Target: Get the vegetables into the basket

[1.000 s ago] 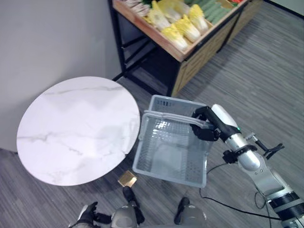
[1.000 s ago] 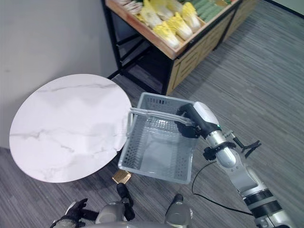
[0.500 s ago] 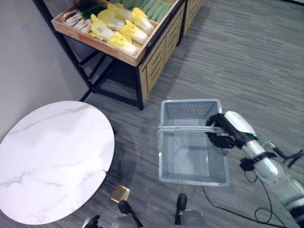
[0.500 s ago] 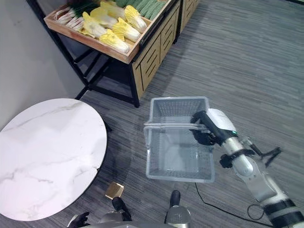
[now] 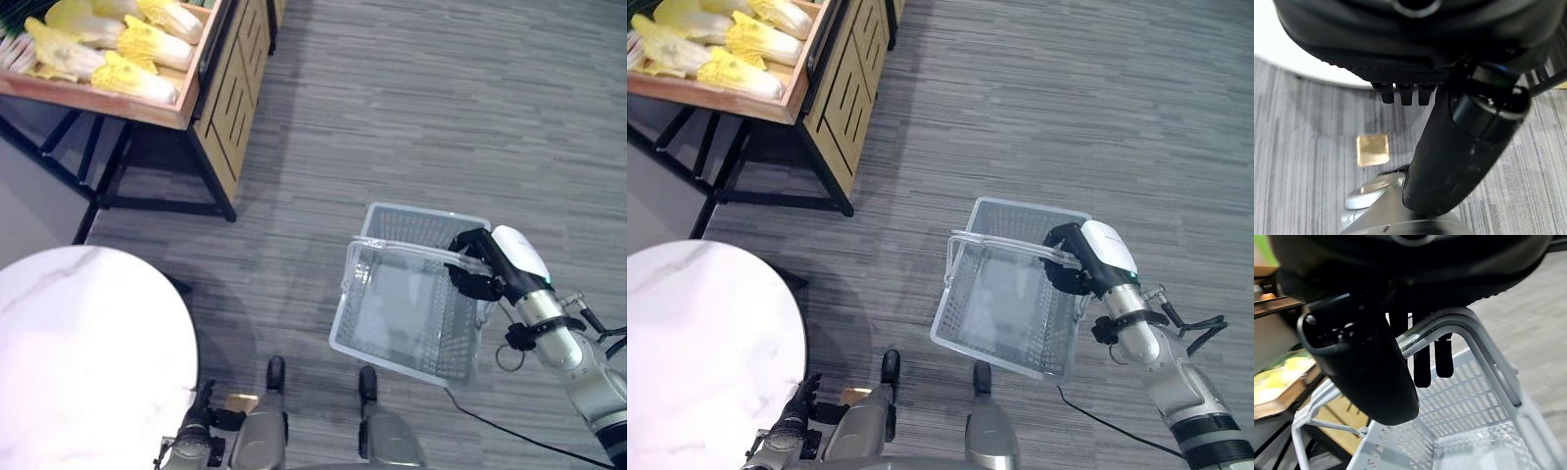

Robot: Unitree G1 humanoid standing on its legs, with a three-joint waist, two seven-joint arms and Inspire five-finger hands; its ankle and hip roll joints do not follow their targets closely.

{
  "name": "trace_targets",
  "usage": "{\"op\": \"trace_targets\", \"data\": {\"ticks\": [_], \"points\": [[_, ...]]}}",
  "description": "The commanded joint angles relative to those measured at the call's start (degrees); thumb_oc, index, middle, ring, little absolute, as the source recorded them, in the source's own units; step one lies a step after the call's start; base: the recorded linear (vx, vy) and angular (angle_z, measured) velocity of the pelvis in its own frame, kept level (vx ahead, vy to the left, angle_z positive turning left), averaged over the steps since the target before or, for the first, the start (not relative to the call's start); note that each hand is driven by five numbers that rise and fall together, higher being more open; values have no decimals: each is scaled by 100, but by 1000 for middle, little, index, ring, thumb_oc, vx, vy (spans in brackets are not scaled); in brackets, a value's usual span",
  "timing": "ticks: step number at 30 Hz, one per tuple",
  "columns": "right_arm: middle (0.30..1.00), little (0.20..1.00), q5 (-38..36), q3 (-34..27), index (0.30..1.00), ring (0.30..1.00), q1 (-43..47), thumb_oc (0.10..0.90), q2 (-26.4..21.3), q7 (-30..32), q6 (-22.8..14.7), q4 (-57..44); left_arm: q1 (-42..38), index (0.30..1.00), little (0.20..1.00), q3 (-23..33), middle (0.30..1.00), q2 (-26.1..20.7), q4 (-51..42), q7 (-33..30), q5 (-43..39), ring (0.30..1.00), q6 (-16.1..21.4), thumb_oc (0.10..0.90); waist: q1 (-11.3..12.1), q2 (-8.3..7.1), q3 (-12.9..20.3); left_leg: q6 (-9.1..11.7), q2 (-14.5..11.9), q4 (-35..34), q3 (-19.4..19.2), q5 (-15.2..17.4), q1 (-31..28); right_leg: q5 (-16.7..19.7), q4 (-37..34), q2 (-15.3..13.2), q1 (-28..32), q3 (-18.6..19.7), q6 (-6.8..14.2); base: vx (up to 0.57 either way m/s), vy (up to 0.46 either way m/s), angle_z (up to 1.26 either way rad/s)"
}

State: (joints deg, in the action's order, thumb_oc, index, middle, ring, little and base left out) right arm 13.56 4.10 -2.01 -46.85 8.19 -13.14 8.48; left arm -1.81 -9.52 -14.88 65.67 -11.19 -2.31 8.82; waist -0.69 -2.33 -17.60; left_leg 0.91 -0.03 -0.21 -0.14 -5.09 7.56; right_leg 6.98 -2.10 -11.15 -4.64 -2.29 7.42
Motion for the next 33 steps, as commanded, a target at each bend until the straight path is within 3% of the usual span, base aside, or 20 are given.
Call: {"op": "trace_targets", "data": {"ticks": [1,4,6,11,21,28,33], "points": [[300,300,-131,-336,300,300,1061,400,-339,697,-352,-60,141,1000,1000,-185,1000,-45,129,104,31,1000,133,900,210,-33,627,329,-499,-3,-250,143,-18,-472,607,81,-174,71,385,24,200,-89],[300,300,-39,-189,300,300,1228,400,-248,837,-244,456,112,1000,1000,-198,1000,-109,120,98,44,1000,128,900,306,-78,643,250,-488,-146,-571,172,-173,-248,651,-126,-239,-435,477,-3,148,-59],[300,300,50,-107,300,300,1307,400,-212,914,-168,923,122,1000,1000,-190,1000,-162,136,110,75,1000,117,900,370,-109,682,241,-487,-321,-716,123,-308,-56,645,-242,-203,-971,519,7,87,-68],[300,300,288,-598,300,300,551,400,-92,1179,-122,1460,189,1000,1000,-87,1000,-302,-16,88,232,1000,256,900,336,-75,931,427,-558,-465,-540,19,-415,-142,206,-156,155,-1066,470,52,-39,8],[300,300,571,-891,300,300,90,400,30,1299,-67,1632,374,1000,1000,96,1000,-81,349,267,168,1000,185,900,274,27,1164,520,-649,-444,-486,52,-593,-168,-65,-38,474,-1143,411,55,-48,6],[300,300,561,-1003,300,300,135,400,153,1425,14,1871,403,1000,1000,154,1000,106,641,303,187,1000,83,900,242,-14,1128,358,-498,166,-553,460,-474,-123,34,-205,435,-1000,460,48,53,-3],[300,300,501,-975,300,300,278,400,125,1505,145,2250,308,1000,1000,174,1000,49,671,265,115,1000,41,900,244,-39,990,176,-322,311,-584,618,-356,23,561,-434,122,-790,590,27,150,-14]]}}
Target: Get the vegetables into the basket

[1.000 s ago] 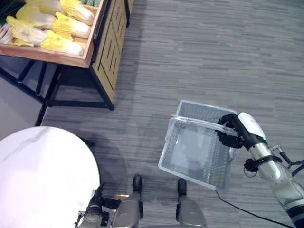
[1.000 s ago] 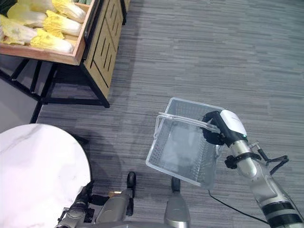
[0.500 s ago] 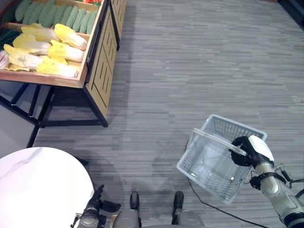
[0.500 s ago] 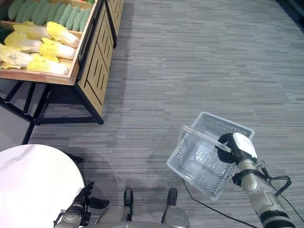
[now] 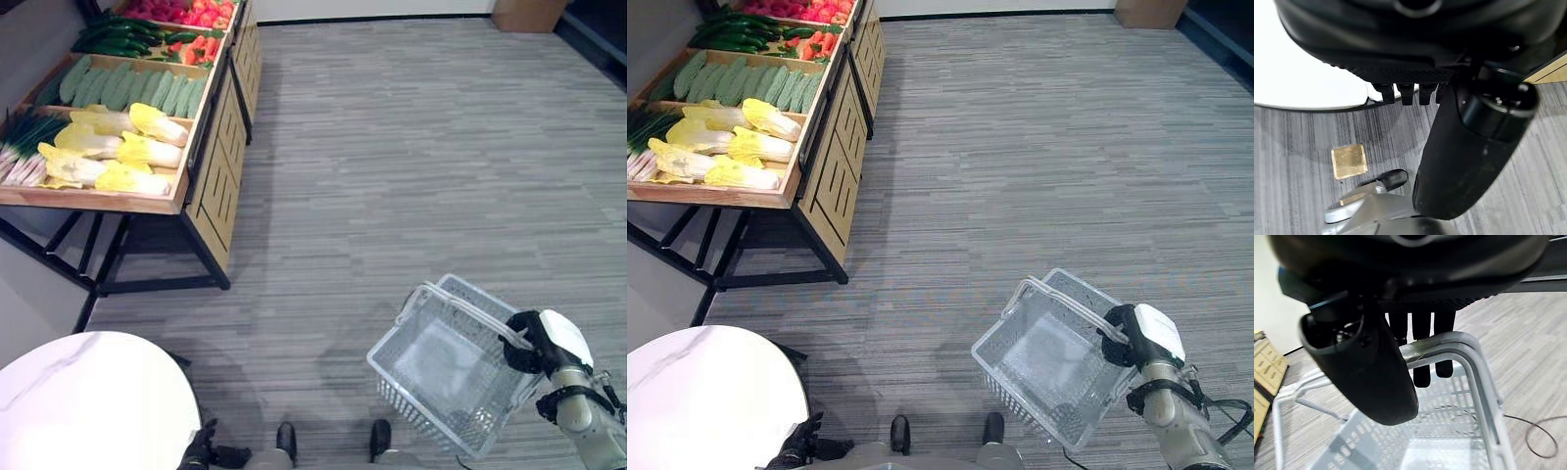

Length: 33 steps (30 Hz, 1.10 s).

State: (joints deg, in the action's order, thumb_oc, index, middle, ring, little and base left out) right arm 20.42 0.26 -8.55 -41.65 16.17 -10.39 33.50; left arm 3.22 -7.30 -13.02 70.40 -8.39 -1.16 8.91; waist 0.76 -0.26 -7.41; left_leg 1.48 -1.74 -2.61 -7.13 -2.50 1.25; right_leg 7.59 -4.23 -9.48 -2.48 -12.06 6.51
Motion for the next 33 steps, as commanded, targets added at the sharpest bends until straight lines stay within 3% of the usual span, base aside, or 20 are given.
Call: {"op": "trace_targets", "data": {"ticks": [1,2,7,9,10,12,16,19,22,27,29,31,32,33], "points": [[300,300,-212,-607,300,300,963,400,-396,722,-116,-245,-239,1000,1000,-48,1000,-180,183,-33,4,1000,27,900,83,-251,-84,76,-116,546,141,356,291,-34,1005,-618,-203,258,707,17,226,-7],[300,300,-262,-574,300,300,1079,400,-404,736,-78,-171,-284,1000,1000,-95,1000,-249,72,-46,-7,1000,23,900,68,-222,-191,-31,-70,555,123,426,256,4,1529,-671,-427,277,741,7,174,-5],[300,300,-288,-497,300,300,1215,400,-403,673,-31,-190,-350,1000,1000,-84,1000,-322,-51,-55,-117,1000,-18,900,3,-147,-425,-129,9,695,143,585,67,153,2427,-653,-912,476,676,86,118,-7],[300,300,-313,-490,300,300,1252,400,-384,671,-18,-239,-378,1000,1000,-47,1000,-338,-76,-83,-155,1000,-12,900,-31,-152,-445,-120,55,673,121,677,-63,215,2034,-713,-1036,382,647,234,-96,-1],[300,300,-385,-367,300,300,1445,400,-394,689,-19,-208,-542,1000,1000,-44,1000,-346,-15,-119,-199,1000,-14,900,-76,-226,-526,8,60,706,152,838,-170,424,1119,-897,-1280,283,735,362,-234,1],[300,300,-348,-369,300,300,1351,400,-389,702,5,-281,-585,1000,1000,-16,1000,-322,11,-157,-167,1000,-39,900,-131,-264,-526,135,-37,802,254,1012,-340,585,756,-874,-1292,338,802,408,-291,4],[300,300,-374,-454,300,300,1148,400,-356,663,-7,-381,-498,1000,1000,27,1000,-280,-20,-179,-191,1000,-48,900,-124,-304,-454,240,-136,874,342,1094,-482,432,914,-750,-1228,218,734,247,-217,35],[300,300,-424,-505,300,300,1014,400,-431,591,-40,-388,-391,1000,1000,83,1000,-189,4,-189,-243,1000,-73,900,-147,-231,-368,403,-372,1005,488,933,-546,163,1042,-506,-1124,52,562,296,-310,35],[300,300,-486,-611,300,300,813,400,-480,612,-117,-537,-364,1000,1000,68,1000,-119,-61,-216,-229,1000,-75,900,-167,-183,-400,573,-568,1650,628,384,-244,-84,1095,-254,-1044,15,320,168,-256,1],[300,300,-554,-785,300,300,612,400,-502,702,-116,-525,-444,1000,1000,-52,1000,-83,-277,-259,-280,1000,-60,900,-161,-196,-577,656,-622,2764,650,-186,456,-459,1022,-53,-687,-132,-19,145,-229,12],[300,300,-571,-881,300,300,537,400,-476,723,-114,-610,-501,1000,1000,-115,1000,-88,-333,-287,-285,1000,-51,900,-133,-216,-670,611,-519,2606,617,-131,825,-509,954,-50,-559,-165,-24,135,-133,40],[300,300,-566,-966,300,300,506,400,-458,833,-116,-603,-606,1000,1000,-194,1000,-100,-371,-345,-257,1000,-34,900,-121,-197,-664,495,-582,1752,330,68,1190,-603,815,-55,-430,-253,49,183,-39,46],[300,300,-566,-966,300,300,506,400,-458,835,-117,-601,-608,1000,1000,-195,1000,-100,-367,-346,-257,1000,-32,900,-111,-206,-663,494,-574,1710,313,57,1159,-608,812,-62,-425,-242,53,157,56,28],[300,300,-554,-968,300,300,495,400,-433,870,-117,-660,-634,1000,1000,-188,1000,-109,-337,-392,-253,1000,-28,900,-88,-153,-643,509,-683,1143,274,-187,1273,-639,756,-25,-368,-234,92,242,112,10]]}}
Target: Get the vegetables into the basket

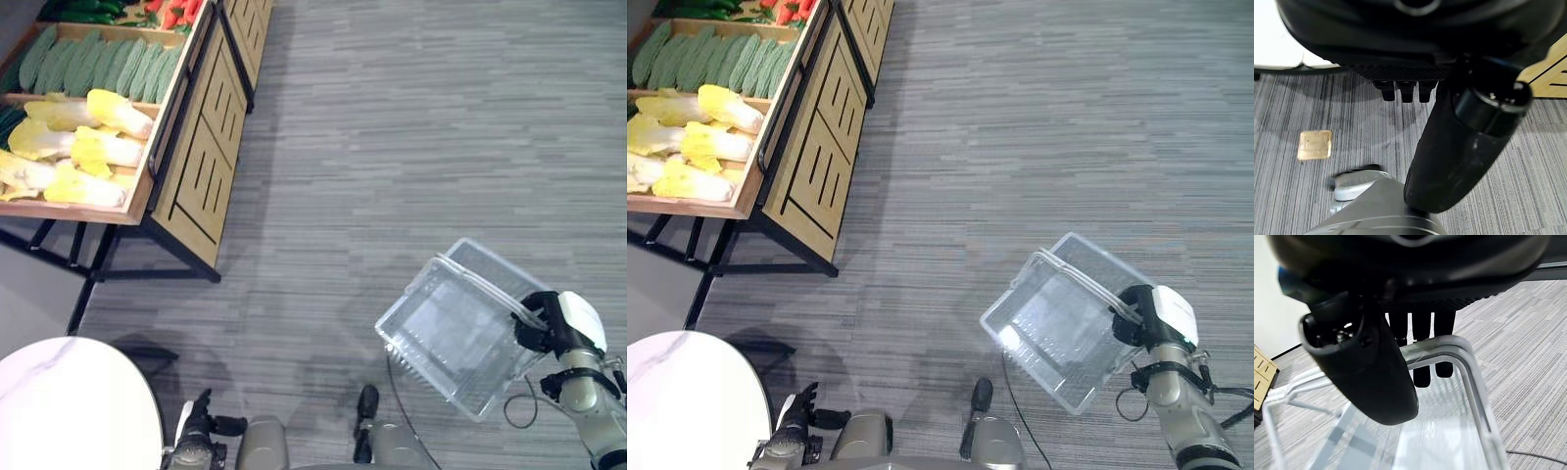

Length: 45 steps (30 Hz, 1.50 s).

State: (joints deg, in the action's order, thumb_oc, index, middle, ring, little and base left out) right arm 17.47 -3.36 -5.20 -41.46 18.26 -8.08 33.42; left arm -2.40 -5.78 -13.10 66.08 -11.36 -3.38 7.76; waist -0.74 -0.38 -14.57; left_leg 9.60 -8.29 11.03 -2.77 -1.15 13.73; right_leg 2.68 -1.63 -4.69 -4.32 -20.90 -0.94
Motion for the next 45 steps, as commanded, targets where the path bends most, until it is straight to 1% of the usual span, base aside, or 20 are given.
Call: {"op": "trace_targets", "data": {"ticks": [1,4,10,14,15,17,19,22,25,26,29,31,32,34,37,39,42,43,44,45], "points": [[300,300,-211,-513,300,300,224,400,-412,731,-336,-593,-84,1000,1000,-349,1000,-120,70,-139,-44,1000,99,900,139,-85,94,-248,-129,-739,-71,-641,74,-187,457,-436,-109,715,871,238,107,-1],[300,300,-181,-386,300,300,279,400,-341,754,-329,-568,-62,1000,1000,-283,1000,-185,109,-180,-67,1000,99,900,255,-86,181,-95,-229,-1226,77,-1023,139,-270,383,-415,156,837,925,337,150,-24],[300,300,-74,-359,300,300,152,400,-137,634,-231,-609,31,1000,1000,-284,1000,-258,186,-117,57,1000,62,900,315,-238,313,-291,-46,-1071,-202,-814,26,-383,560,-643,393,991,1067,278,225,-30],[300,300,-71,-180,300,300,314,400,27,640,-184,-401,-60,1000,1000,-284,1000,-425,185,-126,51,1000,61,900,342,-459,272,-602,225,-765,-320,-476,95,-91,1062,-891,216,1169,1204,179,253,-10],[300,300,-51,-36,300,300,469,400,101,661,-162,-403,-88,1000,1000,-244,1000,-483,127,-176,-20,1000,57,900,384,-520,210,-729,326,-635,-347,-298,88,100,1494,-998,12,1164,1242,231,366,-5],[300,300,-41,158,300,300,642,400,169,640,-161,-282,-107,1000,1000,-190,1000,-562,110,-215,-39,1000,42,900,416,-532,158,-877,407,-630,-413,-124,-64,484,2227,-1038,-311,1060,1266,207,294,-13],[300,300,-21,183,300,300,663,400,191,612,-122,-337,-60,1000,1000,-114,1000,-581,54,-216,-137,1000,27,900,371,-506,71,-963,504,-709,-414,-6,-339,708,2411,-1001,-677,1030,1231,280,196,-7],[300,300,-84,136,300,300,807,400,108,647,-122,-352,-94,1000,1000,-206,1000,-505,180,-108,-80,1000,49,900,229,-464,-57,-889,566,-736,-340,268,-665,562,1414,-968,-1045,919,1217,354,34,9],[300,300,-104,141,300,300,818,400,123,667,-133,-353,-114,1000,1000,-181,1000,-467,291,-105,-35,1000,43,900,159,-463,-59,-801,543,-715,-258,400,-830,739,807,-1043,-1168,993,1322,348,-142,33],[300,300,-107,79,300,300,743,400,135,681,-130,-348,-121,1000,1000,-83,1000,-436,377,-128,-33,1000,37,900,72,-486,-23,-685,537,-647,-113,582,-1040,1005,331,-1118,-1316,1175,1449,599,-309,64],[300,300,-121,33,300,300,602,400,111,622,-154,-333,-82,1000,1000,-6,1000,-393,487,-115,-29,1000,23,900,30,-522,42,-563,536,-372,72,844,-1296,958,441,-1047,-1198,1195,1415,558,-348,77],[300,300,-199,-47,300,300,413,400,-88,553,-239,-314,49,1000,1000,35,1000,-330,457,-77,-93,1000,2,900,-1,-431,178,-268,211,225,300,305,-1276,538,733,-639,-978,1005,1062,541,-517,43],[300,300,-199,-50,300,300,410,400,-89,553,-241,-315,49,1000,1000,33,1000,-329,457,-78,-93,1000,1,900,-15,-424,185,-263,206,248,320,314,-1251,536,734,-637,-981,986,1058,305,-413,14],[300,300,-268,-148,300,300,299,400,-220,603,-305,-374,-17,1000,1000,15,1000,-327,405,-100,-125,1000,0,900,-12,-448,117,-142,21,1363,215,-120,-771,275,688,-477,-705,814,796,246,-369,29],[300,300,-279,-218,300,300,260,400,-252,672,-276,-354,-97,1000,1000,-17,1000,-326,327,-150,-162,1000,-29,900,33,-508,13,-188,-33,1662,80,-403,-334,79,580,-333,-446,683,660,173,-269,34],[300,300,-295,-269,300,300,232,400,-226,721,-288,-388,-163,1000,1000,-49,1000,-324,357,-183,-146,1000,-27,900,68,-546,-40,-225,-47,1498,-95,-310,20,20,438,-302,-278,611,666,157,-158,16],[300,300,-319,-265,300,300,206,400,-175,798,-278,-320,-184,1000,1000,-92,1000,-292,338,-234,-124,1000,-23,900,127,-502,-17,-319,-179,467,-576,-294,325,-109,311,-230,-117,492,717,263,-38,22],[300,300,-325,-220,300,300,220,400,-115,837,-278,-207,-170,1000,1000,-94,1000,-271,367,-244,-104,1000,-16,900,178,-429,37,-252,-246,-260,-738,-668,390,-191,268,-129,-3,424,746,275,50,14],[300,300,-325,-216,300,300,216,400,-116,839,-278,-207,-162,1000,1000,-94,1000,-270,367,-244,-103,1000,-15,900,183,-442,25,-242,-233,-330,-755,-691,324,-207,272,-138,23,433,747,298,74,5],[300,300,-311,-194,300,300,195,400,-78,841,-278,-260,-150,1000,1000,-79,1000,-270,383,-254,-92,1000,-8,900,222,-417,46,-207,-275,-600,-727,-932,390,-239,265,-86,77,443,749,205,53,-11]]}}
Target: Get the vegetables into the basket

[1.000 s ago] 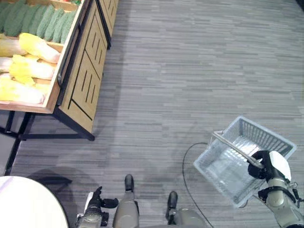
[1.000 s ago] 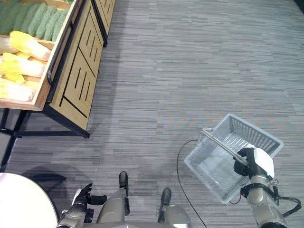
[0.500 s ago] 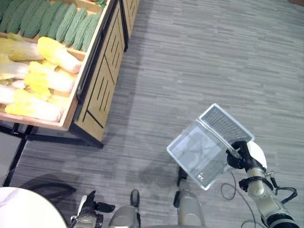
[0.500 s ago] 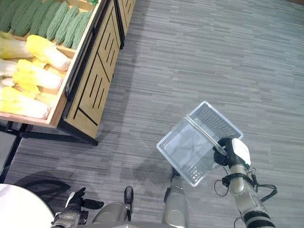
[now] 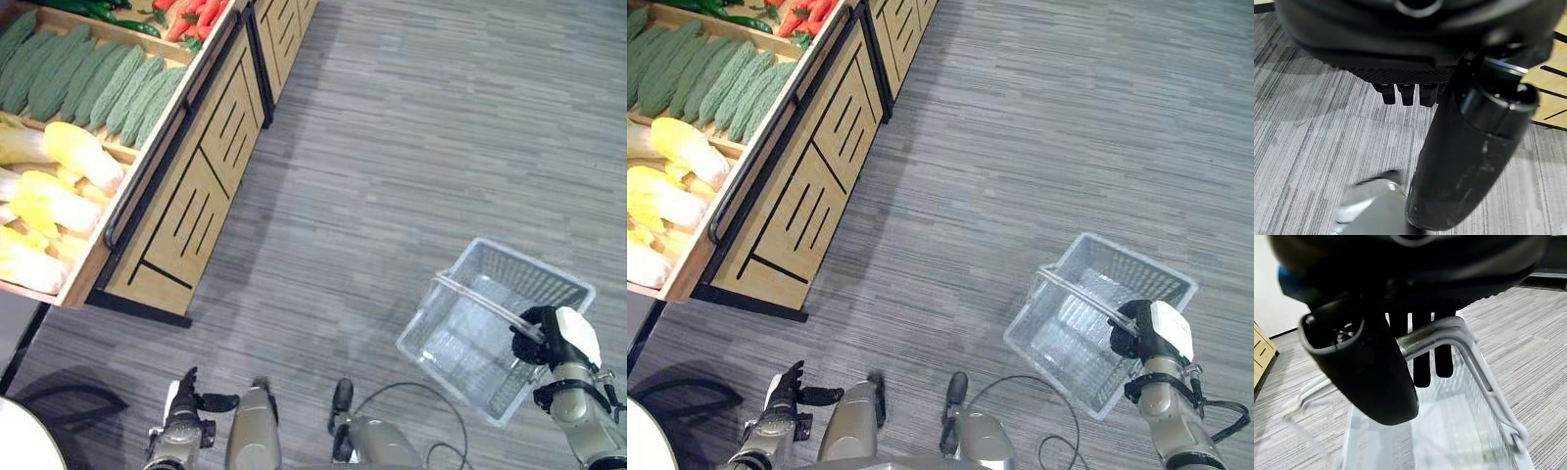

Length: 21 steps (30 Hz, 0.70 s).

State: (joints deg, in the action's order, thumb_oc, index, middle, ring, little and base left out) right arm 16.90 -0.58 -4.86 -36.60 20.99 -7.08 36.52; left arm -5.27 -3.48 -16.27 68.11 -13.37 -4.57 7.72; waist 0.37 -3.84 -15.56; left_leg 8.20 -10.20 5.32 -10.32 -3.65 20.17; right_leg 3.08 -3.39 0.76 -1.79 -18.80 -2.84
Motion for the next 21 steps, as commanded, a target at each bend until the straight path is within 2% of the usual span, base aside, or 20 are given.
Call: {"op": "trace_targets", "data": {"ticks": [1,2,4,6,7,8,9,10,13,15,17,19,21], "points": [[300,300,-232,-457,300,300,141,400,-549,571,-384,-579,174,1000,1000,-304,1000,41,180,-49,28,1000,-5,900,157,-54,161,-29,-125,-267,103,-806,-266,-331,446,-596,-106,257,945,450,151,-26],[300,300,-187,-389,300,300,141,400,-544,558,-393,-523,261,1000,1000,-285,1000,14,213,-53,30,1000,11,900,253,-34,208,56,-177,-625,300,-973,-263,-442,472,-552,52,322,975,459,162,-37],[300,300,-163,-357,300,300,143,400,-538,546,-384,-517,295,1000,1000,-268,1000,3,223,-50,17,1000,11,900,280,-33,220,82,-198,-705,335,-1037,-333,-491,494,-549,146,371,983,345,144,-35],[300,300,-141,-351,300,300,85,400,-448,479,-346,-538,370,1000,1000,-241,1000,-32,238,-42,51,1000,-21,900,332,-55,319,0,-167,-676,246,-946,-469,-660,628,-623,352,446,1030,424,277,-48],[300,300,-139,-341,300,300,86,400,-371,469,-313,-496,345,1000,1000,-271,1000,-37,265,-37,99,1000,-36,900,347,-109,349,-99,-64,-546,180,-843,-497,-682,804,-760,366,482,1091,450,406,-50],[300,300,-119,-290,300,300,110,400,-301,410,-267,-468,315,1000,1000,-304,1000,-79,247,-26,148,1000,-42,900,352,-216,380,-281,103,-383,132,-599,-512,-583,984,-936,355,581,1187,333,319,-37],[300,300,-118,-288,300,300,112,400,-298,410,-266,-467,315,1000,1000,-303,1000,-82,246,-26,148,1000,-43,900,356,-225,380,-287,110,-369,123,-587,-507,-586,990,-947,350,589,1194,322,363,-7],[300,300,-90,-184,300,300,247,400,-272,384,-215,-356,275,1000,1000,-382,1000,-114,166,20,112,1000,-31,900,371,-313,397,-437,285,-201,82,-366,-487,-357,1236,-1122,251,653,1313,213,289,12],[300,300,-109,-3,300,300,544,400,-231,380,-182,-154,199,1000,1000,-507,1000,-179,48,37,89,1000,-28,900,392,-388,409,-644,494,-124,-9,-79,-597,150,1921,-1380,-73,735,1451,189,305,-2],[300,300,-87,106,300,300,614,400,-188,354,-167,-209,156,1000,1000,-555,1000,-232,-66,36,86,1000,-38,900,352,-379,360,-730,596,-90,9,51,-719,387,2514,-1360,-303,846,1463,162,241,-23],[300,300,-91,171,300,300,724,400,-194,345,-168,-152,124,1000,1000,-562,1000,-268,-106,29,48,1000,-33,900,316,-326,314,-800,656,-182,78,118,-917,606,2807,-1333,-595,867,1435,161,177,13],[300,300,-102,174,300,300,740,400,-183,328,-164,-197,123,1000,1000,-534,1000,-285,-107,1,2,1000,-15,900,256,-287,273,-831,722,-300,160,147,-1089,711,2783,-1302,-795,863,1382,178,96,32],[300,300,-119,164,300,300,758,400,-207,331,-155,-197,130,1000,1000,-529,1000,-289,-154,-5,-17,1000,2,900,220,-234,223,-810,753,-377,278,181,-1203,616,2514,-1294,-957,846,1350,192,10,21]]}}
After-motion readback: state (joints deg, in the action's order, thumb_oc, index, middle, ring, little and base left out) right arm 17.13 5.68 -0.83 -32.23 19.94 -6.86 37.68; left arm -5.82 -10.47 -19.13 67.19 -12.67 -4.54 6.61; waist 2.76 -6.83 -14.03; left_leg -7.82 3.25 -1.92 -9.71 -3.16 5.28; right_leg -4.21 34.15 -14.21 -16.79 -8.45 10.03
